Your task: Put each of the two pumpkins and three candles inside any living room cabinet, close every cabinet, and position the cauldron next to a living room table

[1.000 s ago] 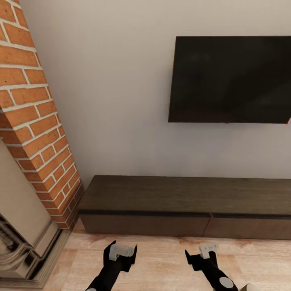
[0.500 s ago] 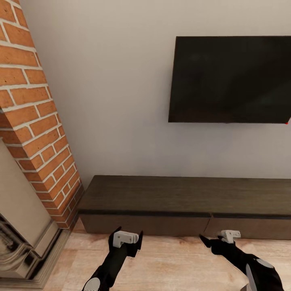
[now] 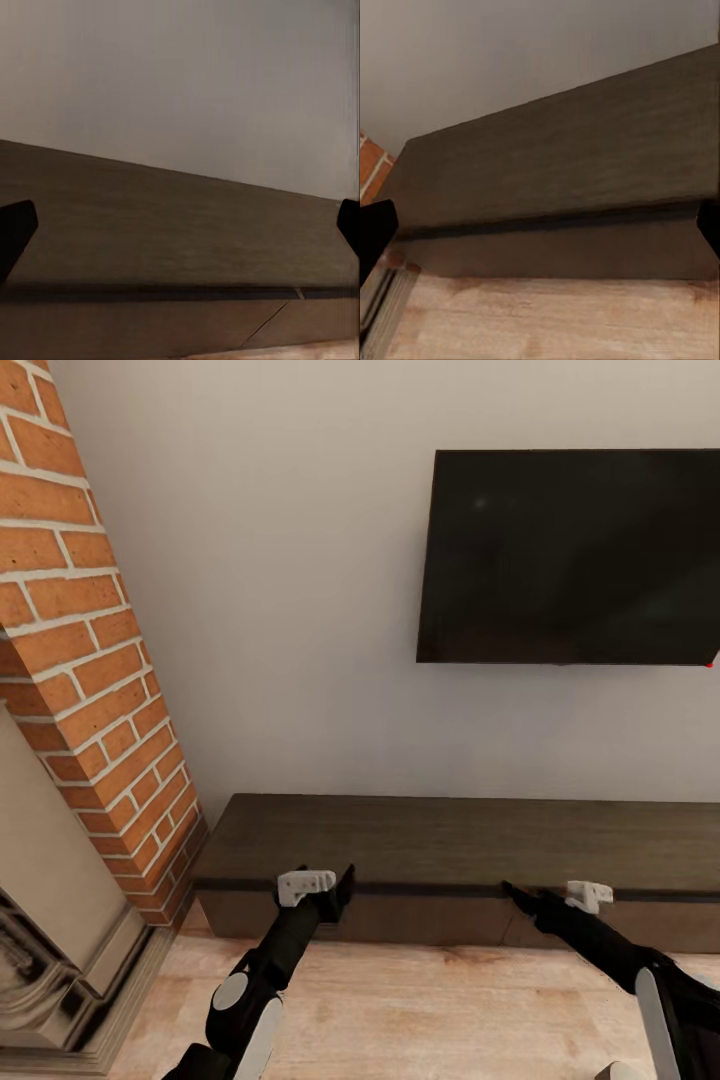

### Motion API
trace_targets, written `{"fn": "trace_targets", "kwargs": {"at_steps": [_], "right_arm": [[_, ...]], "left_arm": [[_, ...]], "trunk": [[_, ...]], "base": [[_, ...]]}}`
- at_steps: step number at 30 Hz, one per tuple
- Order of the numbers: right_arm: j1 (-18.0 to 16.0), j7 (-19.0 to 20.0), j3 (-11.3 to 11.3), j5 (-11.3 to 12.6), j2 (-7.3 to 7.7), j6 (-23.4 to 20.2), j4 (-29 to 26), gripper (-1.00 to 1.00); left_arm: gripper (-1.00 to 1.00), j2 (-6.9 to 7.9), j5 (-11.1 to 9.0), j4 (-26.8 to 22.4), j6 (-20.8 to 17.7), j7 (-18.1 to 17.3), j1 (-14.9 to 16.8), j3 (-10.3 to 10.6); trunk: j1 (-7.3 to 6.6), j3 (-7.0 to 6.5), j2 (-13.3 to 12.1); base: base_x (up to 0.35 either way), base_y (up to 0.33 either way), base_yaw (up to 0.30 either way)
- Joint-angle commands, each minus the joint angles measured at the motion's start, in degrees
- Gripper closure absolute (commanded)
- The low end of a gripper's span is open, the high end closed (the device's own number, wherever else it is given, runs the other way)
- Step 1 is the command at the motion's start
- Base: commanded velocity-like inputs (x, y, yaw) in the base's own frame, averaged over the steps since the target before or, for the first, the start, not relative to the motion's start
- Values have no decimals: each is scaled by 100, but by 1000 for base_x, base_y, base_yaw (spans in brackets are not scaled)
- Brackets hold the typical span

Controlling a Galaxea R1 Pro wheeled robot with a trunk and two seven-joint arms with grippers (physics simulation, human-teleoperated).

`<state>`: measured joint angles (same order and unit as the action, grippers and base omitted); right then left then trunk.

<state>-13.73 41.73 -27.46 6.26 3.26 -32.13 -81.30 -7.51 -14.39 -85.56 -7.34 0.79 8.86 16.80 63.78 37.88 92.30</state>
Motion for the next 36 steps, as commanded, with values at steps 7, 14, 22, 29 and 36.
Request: {"fn": "trace_targets", "kwargs": {"at_steps": [7, 14, 22, 29, 36], "right_arm": [[-508, -841, 54, 198, 19, 64, -8, -100], [-764, -1386, 313, 186, 16, 123, 3, -100], [-788, -1404, 528, 174, 25, 125, 16, -100], [-789, -1431, 548, 144, 29, 128, 8, -100], [-789, -1415, 540, 139, 29, 128, 1, -100]], "left_arm": [[-100, 43, -123, 20, 255, 4, 88, -1], [-100, 37, -123, 8, 407, 17, 126, -2], [-100, 39, -125, 18, 418, 9, 133, -1], [-100, 41, -125, 23, 410, 7, 133, -6], [-100, 56, -125, 21, 409, 23, 133, -258]], "trunk": [[0, 0, 0], [0, 0, 0], [0, 0, 0], [0, 0, 0], [0, 0, 0]], "base": [[0, 0, 0], [0, 0, 0], [0, 0, 0], [0, 0, 0], [0, 0, 0]]}}
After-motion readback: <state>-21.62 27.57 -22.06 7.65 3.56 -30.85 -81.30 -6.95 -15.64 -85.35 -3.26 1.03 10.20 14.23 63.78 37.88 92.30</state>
